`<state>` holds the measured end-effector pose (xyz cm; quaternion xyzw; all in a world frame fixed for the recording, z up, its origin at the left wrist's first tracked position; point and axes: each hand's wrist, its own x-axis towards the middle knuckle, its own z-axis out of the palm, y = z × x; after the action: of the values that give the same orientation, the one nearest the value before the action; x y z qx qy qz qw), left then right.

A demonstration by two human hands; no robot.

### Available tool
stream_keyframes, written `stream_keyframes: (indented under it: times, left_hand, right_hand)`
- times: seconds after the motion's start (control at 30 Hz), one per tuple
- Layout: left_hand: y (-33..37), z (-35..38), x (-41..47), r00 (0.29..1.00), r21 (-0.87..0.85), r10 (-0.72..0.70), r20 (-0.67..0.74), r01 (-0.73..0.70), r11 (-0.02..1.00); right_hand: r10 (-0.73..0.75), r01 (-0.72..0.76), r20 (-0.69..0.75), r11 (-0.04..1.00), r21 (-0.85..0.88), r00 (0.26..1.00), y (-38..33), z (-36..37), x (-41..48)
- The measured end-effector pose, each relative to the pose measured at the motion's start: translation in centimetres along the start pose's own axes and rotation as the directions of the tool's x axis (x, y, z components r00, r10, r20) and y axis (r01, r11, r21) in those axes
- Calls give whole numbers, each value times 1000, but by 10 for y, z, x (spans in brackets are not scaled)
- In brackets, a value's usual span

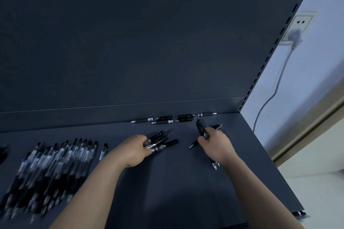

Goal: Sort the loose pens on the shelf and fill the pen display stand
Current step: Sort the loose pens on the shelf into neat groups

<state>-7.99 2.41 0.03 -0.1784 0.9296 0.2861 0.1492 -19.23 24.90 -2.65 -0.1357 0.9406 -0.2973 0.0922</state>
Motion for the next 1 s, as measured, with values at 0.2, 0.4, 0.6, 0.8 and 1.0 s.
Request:
stream_keyframes:
  times: [0.2, 0.4, 0.6, 0.8, 1.0]
  left_hand:
    - [10, 16, 2, 988, 13, -14, -151, 16, 1000]
    - [23, 36, 2, 938, 25, 7, -347, 2, 1000]
    - [25, 33, -3, 923, -15, -32, -384, 29, 999]
    - [12, 27, -10, 954, -275, -94, -285, 13, 961]
    - [-17, 10, -36, 928, -446, -142, -344, -29, 895]
  right_hand:
    - [-87, 85, 76, 996, 30, 993, -6, 6, -10]
    - [88, -65, -116, 979, 193, 989, -4, -1, -13]
    - [121, -115, -93, 991, 61, 988, -13, 10, -17]
    - [119, -120, 21, 992, 32, 993, -31, 11, -24]
    - [29, -56, 117, 972, 230, 993, -75, 24, -35]
